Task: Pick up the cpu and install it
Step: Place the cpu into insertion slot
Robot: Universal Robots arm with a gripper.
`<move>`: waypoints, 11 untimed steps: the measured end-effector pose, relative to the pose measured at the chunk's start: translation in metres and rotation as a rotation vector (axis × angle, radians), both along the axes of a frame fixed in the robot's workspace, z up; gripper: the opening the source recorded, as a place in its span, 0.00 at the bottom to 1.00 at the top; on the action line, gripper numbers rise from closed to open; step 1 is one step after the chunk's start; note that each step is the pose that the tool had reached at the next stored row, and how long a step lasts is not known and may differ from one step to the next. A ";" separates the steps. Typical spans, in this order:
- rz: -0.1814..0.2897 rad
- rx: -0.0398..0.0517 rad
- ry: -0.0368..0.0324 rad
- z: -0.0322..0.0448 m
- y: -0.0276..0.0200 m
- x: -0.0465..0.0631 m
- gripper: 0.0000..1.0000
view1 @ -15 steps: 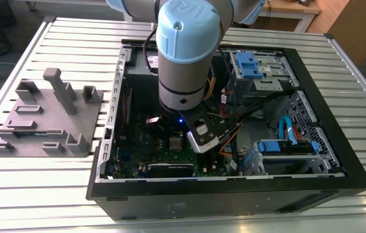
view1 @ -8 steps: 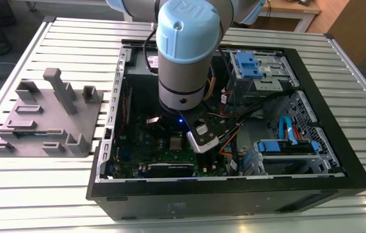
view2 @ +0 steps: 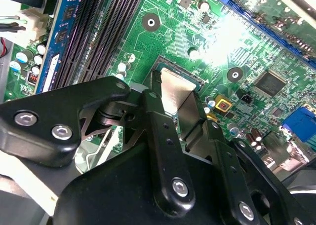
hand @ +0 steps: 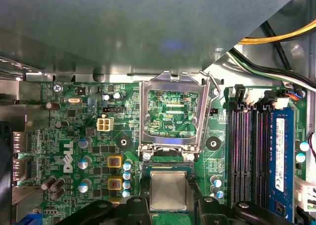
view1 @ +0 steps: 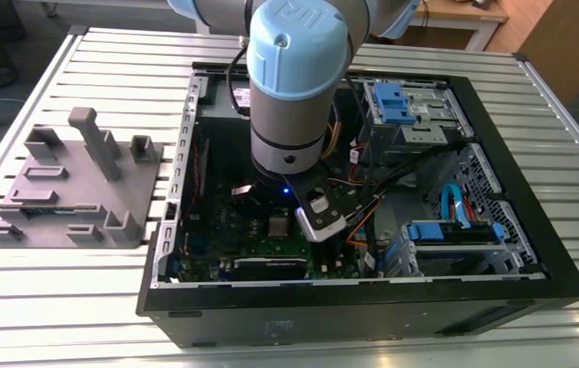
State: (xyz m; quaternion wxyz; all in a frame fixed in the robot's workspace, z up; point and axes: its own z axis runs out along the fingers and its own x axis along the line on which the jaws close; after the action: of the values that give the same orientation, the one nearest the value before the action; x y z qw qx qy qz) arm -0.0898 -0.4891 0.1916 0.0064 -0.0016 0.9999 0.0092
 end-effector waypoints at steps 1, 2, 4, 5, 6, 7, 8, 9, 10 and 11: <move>0.000 -0.0001 0.0000 0.0000 0.0000 0.000 0.38; 0.000 -0.0003 0.0002 0.0000 -0.0001 0.000 0.38; 0.000 -0.0006 0.0005 -0.0002 -0.0001 0.001 0.38; 0.000 -0.0007 0.0004 -0.0004 -0.0001 0.001 0.38; 0.000 -0.0008 0.0004 -0.0005 -0.0001 0.001 0.38; 0.000 -0.0006 0.0004 -0.0006 -0.0001 0.001 0.38; 0.000 -0.0005 0.0003 -0.0007 -0.0001 0.002 0.38; 0.000 -0.0004 0.0002 -0.0007 -0.0001 0.002 0.38; 0.000 -0.0003 0.0002 -0.0008 0.0000 0.002 0.38; 0.000 -0.0003 0.0002 -0.0008 0.0000 0.002 0.38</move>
State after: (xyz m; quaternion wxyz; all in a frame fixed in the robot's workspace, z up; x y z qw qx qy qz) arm -0.0882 -0.4892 0.1908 0.0063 -0.0016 0.9999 0.0091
